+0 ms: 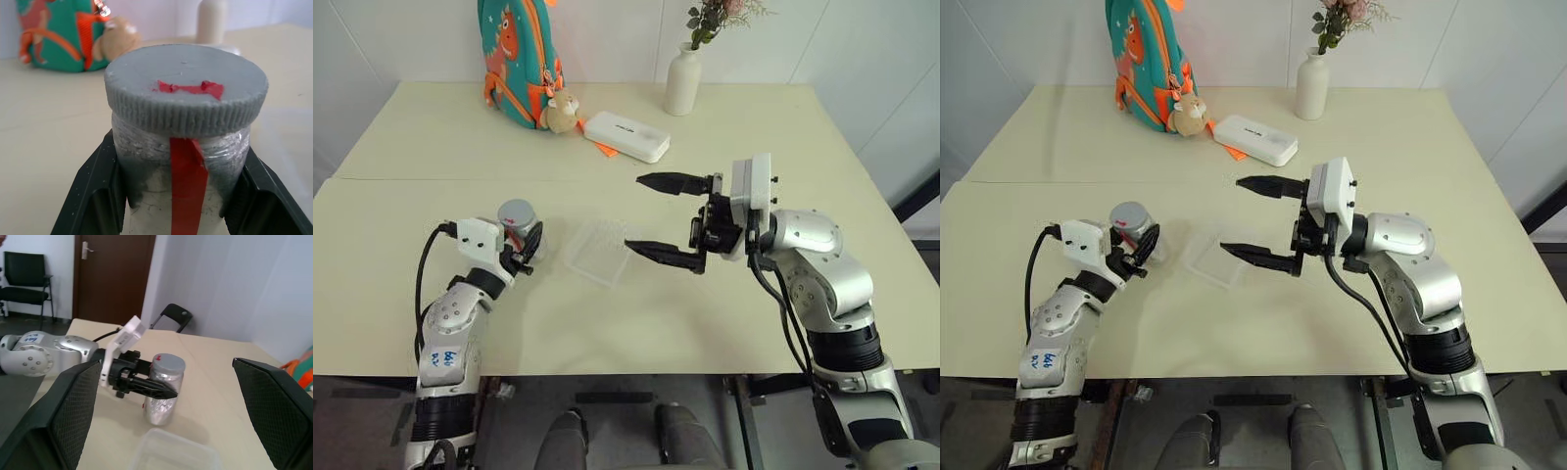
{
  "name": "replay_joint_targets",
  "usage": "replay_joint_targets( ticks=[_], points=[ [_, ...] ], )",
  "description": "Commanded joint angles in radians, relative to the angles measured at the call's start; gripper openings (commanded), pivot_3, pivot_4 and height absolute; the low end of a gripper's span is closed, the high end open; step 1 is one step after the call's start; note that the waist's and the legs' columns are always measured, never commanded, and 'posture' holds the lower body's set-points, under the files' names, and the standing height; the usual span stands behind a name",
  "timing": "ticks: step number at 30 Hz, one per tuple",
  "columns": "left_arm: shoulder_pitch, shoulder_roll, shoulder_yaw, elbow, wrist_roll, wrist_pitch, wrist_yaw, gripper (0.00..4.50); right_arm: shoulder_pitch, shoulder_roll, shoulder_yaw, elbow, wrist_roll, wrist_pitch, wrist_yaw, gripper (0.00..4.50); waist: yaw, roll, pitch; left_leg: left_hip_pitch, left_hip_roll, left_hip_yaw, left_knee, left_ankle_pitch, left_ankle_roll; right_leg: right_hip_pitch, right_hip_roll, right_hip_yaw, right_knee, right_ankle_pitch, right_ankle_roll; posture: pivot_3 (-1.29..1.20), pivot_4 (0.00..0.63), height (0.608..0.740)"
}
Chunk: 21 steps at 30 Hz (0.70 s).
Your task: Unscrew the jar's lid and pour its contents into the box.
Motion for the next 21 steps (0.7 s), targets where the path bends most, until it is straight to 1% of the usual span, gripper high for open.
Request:
replay_joint_targets(
  ticks=[1, 3, 5, 7, 13, 21],
  points=[
    [-0.035, 0.113, 0.041, -0.118, -0.169, 0.102, -0.173, 2.03, -0.075, 0.031, 0.008, -0.019, 0.024, 0.160, -0.126, 4.50, -0.002, 0.000, 0.000, 0.000, 0.001, 0.000, 0.000, 0.000, 0.000, -0.001, 0.000, 0.000, 0.000, 0.000, 0.000, 0.00, 0.150, 0.740],
    [-0.053, 0.185, 0.029, -0.149, -0.228, 0.182, -0.240, 2.03, -0.125, 0.064, 0.033, -0.023, 0.022, 0.232, -0.172, 4.50, -0.001, 0.000, 0.000, 0.000, 0.001, 0.000, -0.002, 0.000, -0.001, -0.001, 0.001, 0.000, 0.000, -0.001, -0.002, 0.00, 0.150, 0.740],
    [-0.078, 0.228, 0.019, -0.166, -0.277, 0.252, -0.273, 2.03, -0.165, 0.106, 0.034, -0.032, 0.057, 0.288, -0.200, 4.50, -0.001, 0.000, 0.000, 0.000, 0.002, 0.000, -0.005, 0.000, -0.001, -0.002, 0.001, 0.000, 0.000, -0.001, -0.003, 0.00, 0.150, 0.740],
    [-0.105, 0.250, 0.000, -0.180, -0.299, 0.294, -0.294, 2.03, -0.196, 0.139, 0.047, -0.037, 0.066, 0.330, -0.221, 4.50, -0.001, 0.000, 0.000, 0.000, 0.002, 0.000, -0.006, 0.000, -0.001, -0.003, 0.001, -0.001, 0.000, -0.002, -0.003, 0.00, 0.150, 0.740],
    [-0.173, 0.250, -0.052, -0.199, -0.295, 0.333, -0.312, 2.03, -0.244, 0.186, 0.102, -0.018, 0.023, 0.359, -0.253, 4.50, 0.000, 0.000, 0.000, -0.001, 0.002, 0.000, -0.011, 0.000, -0.001, -0.003, 0.001, -0.001, -0.005, -0.002, -0.003, 0.00, 0.150, 0.740],
    [-0.191, 0.249, -0.065, -0.205, -0.294, 0.346, -0.333, 2.03, -0.246, 0.208, 0.134, 0.004, -0.016, 0.353, -0.263, 4.50, -0.002, 0.000, 0.000, -0.001, 0.004, 0.000, -0.013, 0.000, -0.001, -0.004, 0.003, -0.001, -0.006, -0.002, -0.004, 0.00, 0.150, 0.740]
  ],
)
